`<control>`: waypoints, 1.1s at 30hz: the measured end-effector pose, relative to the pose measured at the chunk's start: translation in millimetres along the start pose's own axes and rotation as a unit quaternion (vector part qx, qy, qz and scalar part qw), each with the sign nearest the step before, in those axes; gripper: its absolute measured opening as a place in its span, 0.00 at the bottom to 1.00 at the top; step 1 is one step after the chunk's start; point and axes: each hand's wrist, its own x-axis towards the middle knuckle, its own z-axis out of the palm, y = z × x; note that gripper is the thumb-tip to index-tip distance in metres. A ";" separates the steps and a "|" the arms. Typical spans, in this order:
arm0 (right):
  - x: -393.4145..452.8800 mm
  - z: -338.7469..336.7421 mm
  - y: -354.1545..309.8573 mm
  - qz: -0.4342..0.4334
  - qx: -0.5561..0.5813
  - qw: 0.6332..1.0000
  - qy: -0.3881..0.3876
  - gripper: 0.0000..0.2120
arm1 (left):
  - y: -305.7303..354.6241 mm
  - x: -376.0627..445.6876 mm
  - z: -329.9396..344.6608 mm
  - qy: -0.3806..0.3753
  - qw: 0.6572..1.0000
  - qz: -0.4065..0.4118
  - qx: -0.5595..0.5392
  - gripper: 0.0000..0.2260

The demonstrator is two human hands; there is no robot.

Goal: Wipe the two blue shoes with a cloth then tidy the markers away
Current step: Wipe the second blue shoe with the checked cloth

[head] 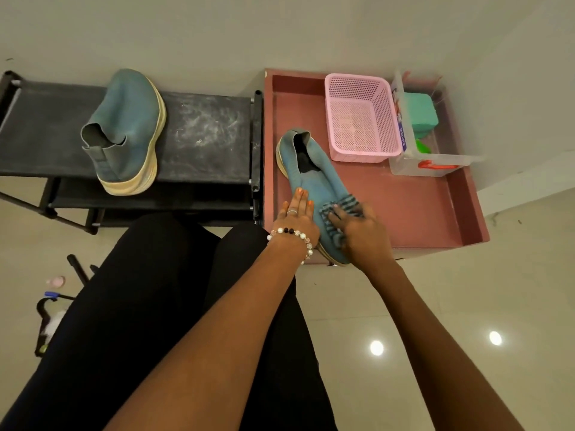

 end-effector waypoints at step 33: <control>55.2 -0.1 -21.8 0.040 0.030 0.997 0.057 0.17 | 6.5 5.8 -1.0 -0.016 0.999 -0.030 0.001 0.26</control>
